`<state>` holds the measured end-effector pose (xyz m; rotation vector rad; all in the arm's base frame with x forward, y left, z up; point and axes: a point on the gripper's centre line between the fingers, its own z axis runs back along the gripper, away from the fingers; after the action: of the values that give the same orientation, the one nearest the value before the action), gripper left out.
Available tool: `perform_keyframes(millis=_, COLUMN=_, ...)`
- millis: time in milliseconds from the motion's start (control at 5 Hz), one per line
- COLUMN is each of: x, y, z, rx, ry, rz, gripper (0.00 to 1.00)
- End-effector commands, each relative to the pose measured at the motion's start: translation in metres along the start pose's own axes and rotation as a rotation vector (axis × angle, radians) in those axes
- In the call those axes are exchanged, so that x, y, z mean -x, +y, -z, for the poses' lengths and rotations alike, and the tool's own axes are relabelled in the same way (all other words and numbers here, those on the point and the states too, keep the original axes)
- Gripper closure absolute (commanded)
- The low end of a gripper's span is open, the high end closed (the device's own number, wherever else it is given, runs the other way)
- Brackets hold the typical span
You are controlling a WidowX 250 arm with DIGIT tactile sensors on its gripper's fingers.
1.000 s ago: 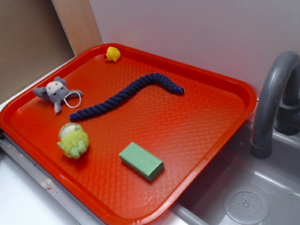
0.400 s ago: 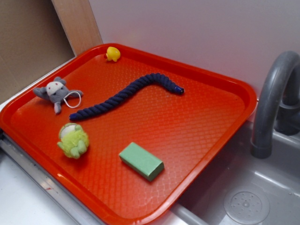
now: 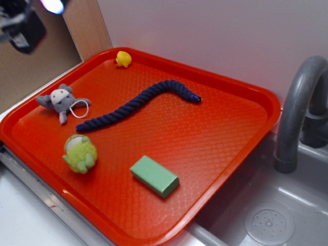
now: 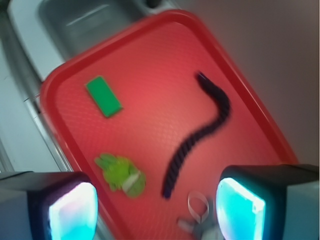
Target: Grab the green block.
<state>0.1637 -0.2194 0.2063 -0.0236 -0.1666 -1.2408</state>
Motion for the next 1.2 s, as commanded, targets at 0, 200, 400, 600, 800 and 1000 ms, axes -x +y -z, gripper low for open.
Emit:
perform_keyframes(millis=0, x=-0.025, y=-0.051, z=0.024, rx=0.072, ry=0.017, rz=0.350, gripper=0.00)
perform_keyframes(millis=200, x=-0.035, y=-0.058, z=0.048, rx=0.122, ry=0.054, rz=0.370, gripper=0.00)
perform_keyframes(millis=400, x=-0.038, y=-0.061, z=0.061, rx=0.119, ry=0.097, rz=0.340, gripper=0.00)
perform_keyframes(millis=600, x=-0.042, y=-0.064, z=0.074, rx=0.073, ry=0.116, rz=0.322, gripper=0.00)
perform_keyframes(millis=800, x=-0.046, y=-0.070, z=0.094, rx=0.055, ry=0.138, rz=0.331, gripper=0.00)
perform_keyframes(millis=1000, x=-0.049, y=-0.074, z=0.114, rx=0.052, ry=0.172, rz=0.331, gripper=0.00)
